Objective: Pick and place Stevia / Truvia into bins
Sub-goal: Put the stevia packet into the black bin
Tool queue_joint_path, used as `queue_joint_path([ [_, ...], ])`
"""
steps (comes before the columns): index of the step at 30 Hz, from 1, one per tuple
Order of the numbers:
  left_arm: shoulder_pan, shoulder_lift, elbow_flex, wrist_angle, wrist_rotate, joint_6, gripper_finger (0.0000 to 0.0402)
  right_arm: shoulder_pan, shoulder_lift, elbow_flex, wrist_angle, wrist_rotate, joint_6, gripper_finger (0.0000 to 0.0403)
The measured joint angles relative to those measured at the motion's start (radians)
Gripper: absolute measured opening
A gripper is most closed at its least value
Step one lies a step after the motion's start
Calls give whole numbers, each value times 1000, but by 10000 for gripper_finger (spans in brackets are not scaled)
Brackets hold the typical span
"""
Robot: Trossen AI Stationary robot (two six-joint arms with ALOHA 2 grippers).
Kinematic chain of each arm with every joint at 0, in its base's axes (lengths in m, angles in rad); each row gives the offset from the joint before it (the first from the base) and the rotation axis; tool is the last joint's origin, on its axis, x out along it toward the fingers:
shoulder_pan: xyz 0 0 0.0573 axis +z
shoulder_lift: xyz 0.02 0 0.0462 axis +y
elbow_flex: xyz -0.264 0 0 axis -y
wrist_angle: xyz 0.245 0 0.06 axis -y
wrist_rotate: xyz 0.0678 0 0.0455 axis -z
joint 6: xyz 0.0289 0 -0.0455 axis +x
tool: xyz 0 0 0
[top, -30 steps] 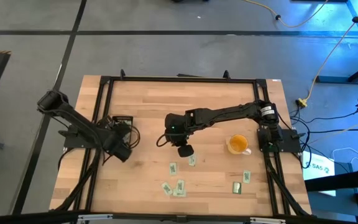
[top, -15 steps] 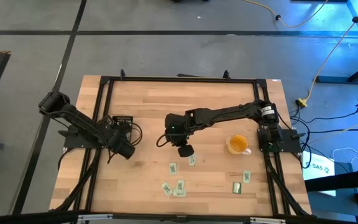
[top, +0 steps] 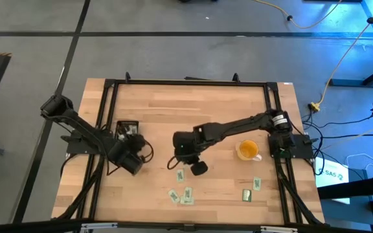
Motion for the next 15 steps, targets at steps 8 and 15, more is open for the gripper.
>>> queue_joint_path([
  [8, 7, 0, 0, 523, 62, 439, 70, 58, 0, 0, -112, 17, 153, 61],
  [15, 5, 0, -25, 965, 320, 854, 68, 134, 0, 0, -126, 222, 297, 61],
])
